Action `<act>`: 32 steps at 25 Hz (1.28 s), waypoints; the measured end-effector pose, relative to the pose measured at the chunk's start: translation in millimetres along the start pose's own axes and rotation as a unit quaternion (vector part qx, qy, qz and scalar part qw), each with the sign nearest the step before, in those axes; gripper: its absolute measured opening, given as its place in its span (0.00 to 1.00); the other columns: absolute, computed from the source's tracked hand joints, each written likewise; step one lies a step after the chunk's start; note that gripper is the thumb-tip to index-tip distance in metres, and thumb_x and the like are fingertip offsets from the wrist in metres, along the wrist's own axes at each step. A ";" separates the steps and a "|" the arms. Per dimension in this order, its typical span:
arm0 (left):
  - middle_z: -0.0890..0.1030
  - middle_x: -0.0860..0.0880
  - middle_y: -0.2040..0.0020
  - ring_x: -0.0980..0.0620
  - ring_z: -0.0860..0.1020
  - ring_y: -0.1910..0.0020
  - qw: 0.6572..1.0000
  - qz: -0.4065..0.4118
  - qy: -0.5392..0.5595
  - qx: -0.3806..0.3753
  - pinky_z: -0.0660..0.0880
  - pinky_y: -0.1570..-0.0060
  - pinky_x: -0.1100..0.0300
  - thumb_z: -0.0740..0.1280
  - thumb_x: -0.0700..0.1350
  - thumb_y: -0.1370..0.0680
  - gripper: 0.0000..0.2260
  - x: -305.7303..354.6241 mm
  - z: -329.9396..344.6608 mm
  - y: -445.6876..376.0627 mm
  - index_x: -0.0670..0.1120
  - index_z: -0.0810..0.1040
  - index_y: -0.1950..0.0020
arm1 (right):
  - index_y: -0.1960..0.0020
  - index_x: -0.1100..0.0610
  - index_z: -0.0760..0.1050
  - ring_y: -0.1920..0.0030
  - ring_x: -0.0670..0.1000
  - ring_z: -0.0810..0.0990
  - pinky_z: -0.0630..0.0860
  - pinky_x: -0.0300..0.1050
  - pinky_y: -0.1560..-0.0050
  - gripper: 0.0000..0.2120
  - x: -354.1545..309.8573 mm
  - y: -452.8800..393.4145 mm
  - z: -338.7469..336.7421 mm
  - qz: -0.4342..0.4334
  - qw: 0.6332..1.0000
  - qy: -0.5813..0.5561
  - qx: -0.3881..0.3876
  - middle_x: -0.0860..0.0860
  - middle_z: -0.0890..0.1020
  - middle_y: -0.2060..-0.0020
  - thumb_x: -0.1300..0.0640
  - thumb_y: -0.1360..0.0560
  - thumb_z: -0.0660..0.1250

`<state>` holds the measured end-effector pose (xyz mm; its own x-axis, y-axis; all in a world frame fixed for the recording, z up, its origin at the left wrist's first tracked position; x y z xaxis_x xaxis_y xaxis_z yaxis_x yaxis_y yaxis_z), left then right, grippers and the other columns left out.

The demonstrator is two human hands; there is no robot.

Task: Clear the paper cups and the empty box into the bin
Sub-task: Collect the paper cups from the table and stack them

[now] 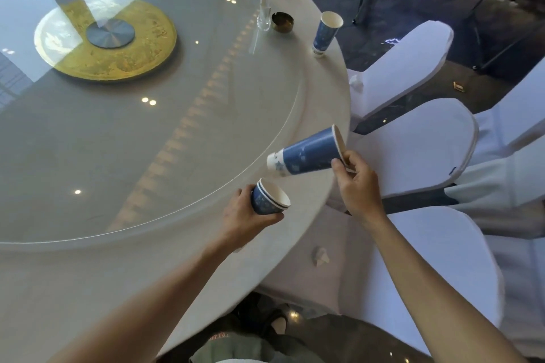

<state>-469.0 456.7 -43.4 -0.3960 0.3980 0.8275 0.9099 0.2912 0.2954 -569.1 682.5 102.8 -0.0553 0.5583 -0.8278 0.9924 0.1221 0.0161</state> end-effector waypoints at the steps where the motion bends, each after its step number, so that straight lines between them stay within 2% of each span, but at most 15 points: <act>1: 0.74 0.61 0.52 0.65 0.77 0.56 1.000 0.007 0.000 -0.011 0.70 0.61 0.66 0.78 0.68 0.44 0.31 7.3 8.8 -1.5 0.72 0.67 0.46 | 0.54 0.49 0.77 0.56 0.43 0.80 0.77 0.44 0.55 0.06 -2.2 6.4 -8.2 -0.001 1.000 -0.006 -0.012 0.41 0.82 0.61 0.48 0.21 0.65; 3: 0.75 0.61 0.50 0.65 0.77 0.55 0.999 0.015 0.001 -0.034 0.72 0.60 0.65 0.78 0.67 0.43 0.31 20.5 25.5 -1.6 0.70 0.67 0.45 | 0.55 0.49 0.79 0.56 0.44 0.81 0.78 0.47 0.53 0.05 1.1 17.3 -20.9 0.015 0.998 -0.025 -0.047 0.42 0.83 0.62 0.51 0.22 0.68; 6: 0.79 0.60 0.46 0.61 0.81 0.51 0.997 0.038 0.016 -0.072 0.81 0.51 0.54 0.80 0.64 0.42 0.32 37.1 51.3 6.2 0.69 0.70 0.43 | 0.59 0.48 0.79 0.56 0.44 0.81 0.77 0.49 0.51 0.07 15.6 34.5 -28.7 0.049 0.990 -0.010 -0.135 0.41 0.82 0.61 0.55 0.22 0.71; 8: 0.82 0.60 0.45 0.59 0.83 0.49 0.995 0.057 0.020 -0.085 0.83 0.49 0.51 0.81 0.62 0.41 0.31 49.9 67.0 17.2 0.73 0.71 0.44 | 0.58 0.52 0.80 0.49 0.49 0.82 0.77 0.52 0.44 0.06 28.8 44.3 -34.8 0.053 0.984 0.012 -0.171 0.46 0.84 0.51 0.55 0.22 0.73; 11: 0.85 0.58 0.49 0.55 0.85 0.54 0.992 0.076 0.055 -0.087 0.85 0.56 0.48 0.83 0.58 0.40 0.31 69.6 93.0 36.5 0.75 0.73 0.44 | 0.57 0.60 0.81 0.39 0.49 0.80 0.74 0.53 0.34 0.13 44.6 52.6 -43.9 0.033 0.980 0.026 -0.194 0.46 0.78 0.35 0.50 0.23 0.73; 13: 0.85 0.57 0.50 0.46 0.85 0.57 0.991 0.069 0.078 -0.086 0.82 0.62 0.46 0.83 0.54 0.38 0.30 81.5 115.8 53.1 0.73 0.76 0.42 | 0.46 0.59 0.80 0.37 0.52 0.78 0.73 0.54 0.32 0.14 56.6 55.6 -52.6 0.017 0.980 0.028 -0.198 0.49 0.74 0.32 0.49 0.24 0.74; 14: 0.86 0.57 0.50 0.45 0.85 0.57 0.991 0.063 0.084 -0.082 0.82 0.63 0.47 0.83 0.54 0.38 0.30 86.1 128.0 61.8 0.71 0.76 0.41 | 0.37 0.58 0.78 0.34 0.52 0.76 0.72 0.52 0.30 0.20 63.8 58.7 -55.0 0.006 0.975 0.043 -0.219 0.50 0.73 0.31 0.48 0.23 0.74; 16: 0.86 0.59 0.49 0.52 0.86 0.57 0.993 0.060 0.087 -0.057 0.82 0.61 0.53 0.84 0.56 0.37 0.30 93.6 151.9 81.0 0.70 0.76 0.40 | 0.22 0.53 0.65 0.27 0.50 0.69 0.65 0.44 0.27 0.31 85.9 72.0 -58.4 -0.007 0.957 0.077 -0.278 0.49 0.69 0.25 0.43 0.21 0.69; 18: 0.84 0.65 0.44 0.62 0.84 0.49 0.994 0.067 0.081 -0.035 0.80 0.56 0.67 0.84 0.60 0.37 0.32 96.2 170.9 97.7 0.72 0.74 0.38 | 0.17 0.52 0.55 0.20 0.49 0.59 0.56 0.41 0.27 0.35 108.3 83.7 -59.7 -0.011 0.946 0.084 -0.313 0.48 0.61 0.19 0.41 0.18 0.63; 19: 0.83 0.67 0.43 0.65 0.82 0.45 0.995 0.062 0.072 -0.025 0.77 0.52 0.71 0.83 0.62 0.37 0.33 95.3 182.3 104.9 0.73 0.73 0.37 | 0.17 0.52 0.53 0.19 0.48 0.56 0.54 0.40 0.26 0.35 122.3 88.3 -61.2 -0.007 0.942 0.079 -0.325 0.48 0.57 0.18 0.41 0.18 0.62; 22: 0.81 0.70 0.42 0.68 0.80 0.44 0.998 0.009 0.056 0.000 0.78 0.48 0.66 0.82 0.63 0.38 0.33 76.5 215.6 129.8 0.79 0.70 0.38 | 0.17 0.54 0.52 0.19 0.48 0.54 0.53 0.43 0.22 0.35 167.2 107.7 -57.5 0.018 0.923 0.065 -0.378 0.48 0.53 0.17 0.42 0.17 0.60; 25: 0.84 0.65 0.43 0.64 0.82 0.44 0.996 -0.049 0.070 0.015 0.79 0.47 0.61 0.83 0.59 0.38 0.33 36.7 242.6 146.9 0.76 0.72 0.39 | 0.18 0.55 0.57 0.20 0.50 0.59 0.59 0.51 0.21 0.33 208.7 116.7 -34.7 0.036 0.903 0.070 -0.422 0.50 0.59 0.19 0.43 0.17 0.63; 28: 0.83 0.62 0.44 0.63 0.81 0.43 0.990 -0.117 0.077 0.026 0.74 0.49 0.64 0.83 0.55 0.37 0.32 -10.9 263.1 147.8 0.67 0.73 0.38 | 0.20 0.56 0.63 0.22 0.54 0.65 0.62 0.55 0.22 0.29 257.8 103.5 -1.2 0.107 0.908 0.062 -0.400 0.54 0.67 0.22 0.46 0.17 0.63; 30: 0.81 0.61 0.41 0.61 0.80 0.42 0.986 -0.145 0.074 0.031 0.73 0.48 0.65 0.83 0.55 0.37 0.34 -42.8 272.1 136.5 0.60 0.74 0.34 | 0.21 0.56 0.64 0.22 0.56 0.64 0.60 0.56 0.22 0.28 297.2 86.6 19.9 0.134 0.924 0.095 -0.346 0.57 0.67 0.22 0.46 0.17 0.63; 32: 0.81 0.58 0.39 0.58 0.78 0.40 0.985 -0.156 0.056 0.034 0.74 0.46 0.62 0.82 0.58 0.37 0.37 -74.1 278.6 119.3 0.56 0.73 0.31 | 0.20 0.54 0.62 0.21 0.60 0.60 0.58 0.59 0.22 0.30 340.1 73.7 42.2 0.116 0.923 0.175 -0.321 0.58 0.64 0.21 0.45 0.18 0.64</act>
<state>-365.4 704.4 -202.6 -0.6360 0.1813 0.7501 0.7335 0.4442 0.5145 -510.0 846.8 -201.2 0.0060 0.8480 -0.5299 0.7182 0.3651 0.5924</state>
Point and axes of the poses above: each hand's wrist, its own y-axis away from the middle knuckle, its own z-axis out of the palm, x = y × z, the point moved 7 cm from there along -y, towards the middle knuckle
